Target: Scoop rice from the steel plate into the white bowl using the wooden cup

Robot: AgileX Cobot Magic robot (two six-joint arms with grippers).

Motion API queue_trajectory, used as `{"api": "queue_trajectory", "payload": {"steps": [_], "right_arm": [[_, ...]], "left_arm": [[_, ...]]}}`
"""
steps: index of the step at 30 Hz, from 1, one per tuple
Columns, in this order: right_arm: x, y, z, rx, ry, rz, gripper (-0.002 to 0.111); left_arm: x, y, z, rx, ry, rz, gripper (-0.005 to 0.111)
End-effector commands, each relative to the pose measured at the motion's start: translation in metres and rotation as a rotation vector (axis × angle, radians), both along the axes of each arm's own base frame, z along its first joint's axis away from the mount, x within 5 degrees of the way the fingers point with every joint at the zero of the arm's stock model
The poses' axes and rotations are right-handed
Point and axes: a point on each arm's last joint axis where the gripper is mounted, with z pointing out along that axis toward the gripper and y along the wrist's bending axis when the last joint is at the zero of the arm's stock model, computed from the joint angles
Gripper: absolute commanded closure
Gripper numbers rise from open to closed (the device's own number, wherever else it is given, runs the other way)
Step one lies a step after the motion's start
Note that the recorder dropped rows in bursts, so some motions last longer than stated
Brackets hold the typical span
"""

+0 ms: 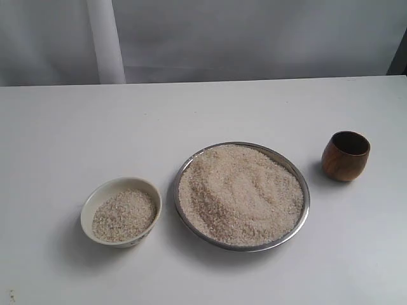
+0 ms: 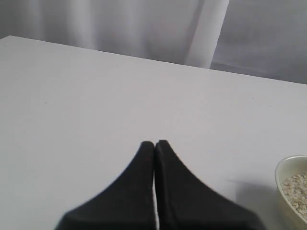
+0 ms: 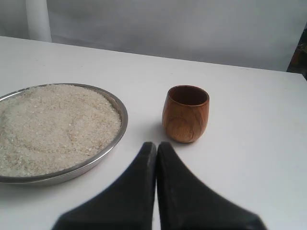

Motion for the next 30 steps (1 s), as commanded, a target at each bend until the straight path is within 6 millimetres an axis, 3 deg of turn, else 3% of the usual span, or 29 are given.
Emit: {"api": "queue_trajectory", "payload": {"steps": [1, 12, 15, 20, 25, 30], "right_arm": [[0.000, -0.001, -0.001, -0.014, -0.003, -0.004, 0.108], [0.000, -0.001, -0.001, -0.014, -0.003, -0.004, 0.108], [0.001, -0.001, 0.004, -0.098, -0.073, 0.007, 0.108], [0.003, -0.001, 0.023, -0.121, -0.288, -0.003, 0.108], [-0.001, -0.002, 0.059, -0.098, -0.361, -0.010, 0.108], [0.011, 0.000, 0.088, -0.047, -0.401, -0.020, 0.108]], "left_arm": [[0.000, 0.000, 0.002, -0.006, -0.012, -0.001, 0.107], [0.000, 0.000, 0.002, -0.006, -0.012, -0.001, 0.107], [0.000, 0.000, 0.002, -0.006, -0.012, -0.001, 0.107], [0.000, 0.000, 0.002, -0.006, -0.012, -0.001, 0.107], [0.000, 0.000, 0.002, -0.006, -0.012, -0.001, 0.107], [0.000, 0.000, 0.002, -0.006, -0.012, -0.001, 0.107]]}}
